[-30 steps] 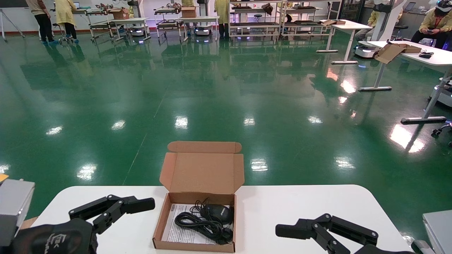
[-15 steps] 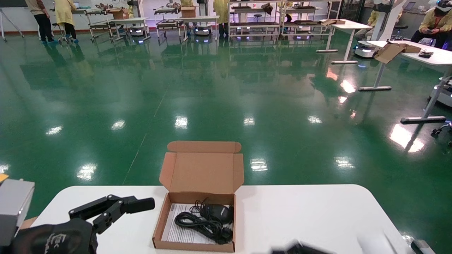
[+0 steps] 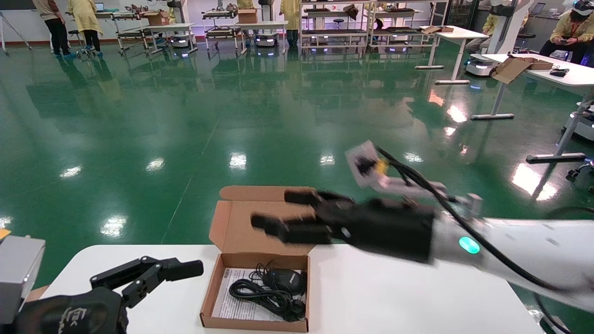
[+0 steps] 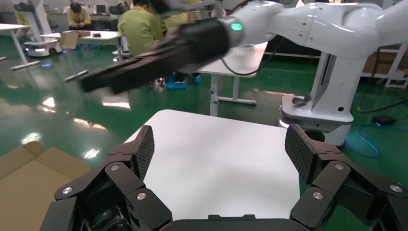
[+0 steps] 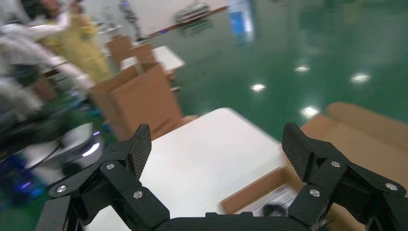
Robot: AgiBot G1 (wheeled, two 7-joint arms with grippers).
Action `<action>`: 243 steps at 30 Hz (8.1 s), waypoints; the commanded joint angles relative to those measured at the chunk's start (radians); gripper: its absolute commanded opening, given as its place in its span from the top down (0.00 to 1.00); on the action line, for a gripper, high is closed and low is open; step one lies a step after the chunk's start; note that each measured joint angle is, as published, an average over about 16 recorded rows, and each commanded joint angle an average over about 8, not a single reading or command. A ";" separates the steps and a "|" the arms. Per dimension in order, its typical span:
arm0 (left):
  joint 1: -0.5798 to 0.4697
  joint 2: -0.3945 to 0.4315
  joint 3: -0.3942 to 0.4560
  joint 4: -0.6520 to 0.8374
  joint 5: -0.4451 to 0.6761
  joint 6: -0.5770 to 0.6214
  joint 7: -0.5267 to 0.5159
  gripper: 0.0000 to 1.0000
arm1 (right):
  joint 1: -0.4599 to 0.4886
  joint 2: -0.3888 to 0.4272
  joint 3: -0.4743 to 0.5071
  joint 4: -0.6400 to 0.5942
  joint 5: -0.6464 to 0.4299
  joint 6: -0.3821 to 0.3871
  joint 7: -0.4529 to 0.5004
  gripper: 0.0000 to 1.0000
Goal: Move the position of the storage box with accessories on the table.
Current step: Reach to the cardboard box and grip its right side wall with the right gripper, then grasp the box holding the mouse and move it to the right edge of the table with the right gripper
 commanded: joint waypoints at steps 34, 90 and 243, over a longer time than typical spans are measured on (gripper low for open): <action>0.000 0.000 0.000 0.000 0.000 0.000 0.000 0.00 | 0.041 -0.165 -0.054 -0.348 0.183 0.248 0.004 0.00; 0.000 0.000 0.000 0.000 0.000 0.000 0.000 0.00 | 0.121 -0.215 -0.886 -0.150 -0.272 0.593 1.125 0.00; 0.000 0.000 0.000 0.000 0.000 0.000 0.000 0.00 | 0.293 0.262 -0.747 -0.608 0.102 0.294 0.172 1.00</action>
